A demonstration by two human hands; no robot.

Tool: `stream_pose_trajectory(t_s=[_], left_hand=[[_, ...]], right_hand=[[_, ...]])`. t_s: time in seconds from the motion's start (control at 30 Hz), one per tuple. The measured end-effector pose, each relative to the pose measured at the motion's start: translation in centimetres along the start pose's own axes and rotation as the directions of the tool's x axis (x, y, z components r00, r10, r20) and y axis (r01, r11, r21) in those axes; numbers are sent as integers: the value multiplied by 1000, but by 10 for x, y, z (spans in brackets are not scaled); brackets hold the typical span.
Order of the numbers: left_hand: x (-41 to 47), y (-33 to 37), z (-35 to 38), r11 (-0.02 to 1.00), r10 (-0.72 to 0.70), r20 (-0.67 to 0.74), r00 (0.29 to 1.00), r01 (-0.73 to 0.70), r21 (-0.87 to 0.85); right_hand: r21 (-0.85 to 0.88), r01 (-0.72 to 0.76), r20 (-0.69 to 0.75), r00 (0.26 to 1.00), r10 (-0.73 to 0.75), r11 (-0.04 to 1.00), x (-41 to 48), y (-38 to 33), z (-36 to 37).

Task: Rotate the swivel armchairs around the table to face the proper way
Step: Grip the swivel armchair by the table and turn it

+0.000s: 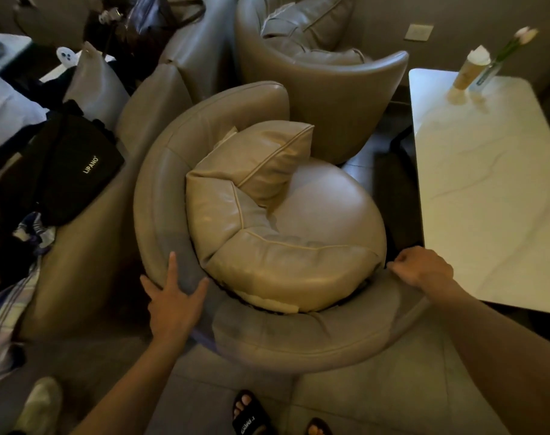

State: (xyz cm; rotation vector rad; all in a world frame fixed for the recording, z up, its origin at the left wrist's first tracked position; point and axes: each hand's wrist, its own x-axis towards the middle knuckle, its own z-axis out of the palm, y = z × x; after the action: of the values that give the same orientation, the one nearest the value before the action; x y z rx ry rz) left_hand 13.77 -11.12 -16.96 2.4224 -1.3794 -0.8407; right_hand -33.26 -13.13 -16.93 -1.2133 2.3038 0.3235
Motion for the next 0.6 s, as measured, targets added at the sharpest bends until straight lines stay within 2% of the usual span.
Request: stream_pose_trajectory(t_s=[0.1, 0.27, 0.47, 0.6], left_hand=[[-11, 7, 14, 998, -42, -29, 999, 41, -43], [-3, 9, 13, 999, -42, -74, 996, 44, 23], [28, 1, -8, 997, 7, -54, 999, -2, 82], [58, -1, -24, 995, 47, -24, 999, -45, 92]], right_hand=[[-36, 14, 96, 995, -10, 999, 11, -3, -3], [1, -31, 47, 998, 31, 1000, 5, 2, 4], [52, 17, 21, 1000, -18, 998, -24, -6, 26], [82, 76, 79, 994, -82, 994, -41, -17, 37]])
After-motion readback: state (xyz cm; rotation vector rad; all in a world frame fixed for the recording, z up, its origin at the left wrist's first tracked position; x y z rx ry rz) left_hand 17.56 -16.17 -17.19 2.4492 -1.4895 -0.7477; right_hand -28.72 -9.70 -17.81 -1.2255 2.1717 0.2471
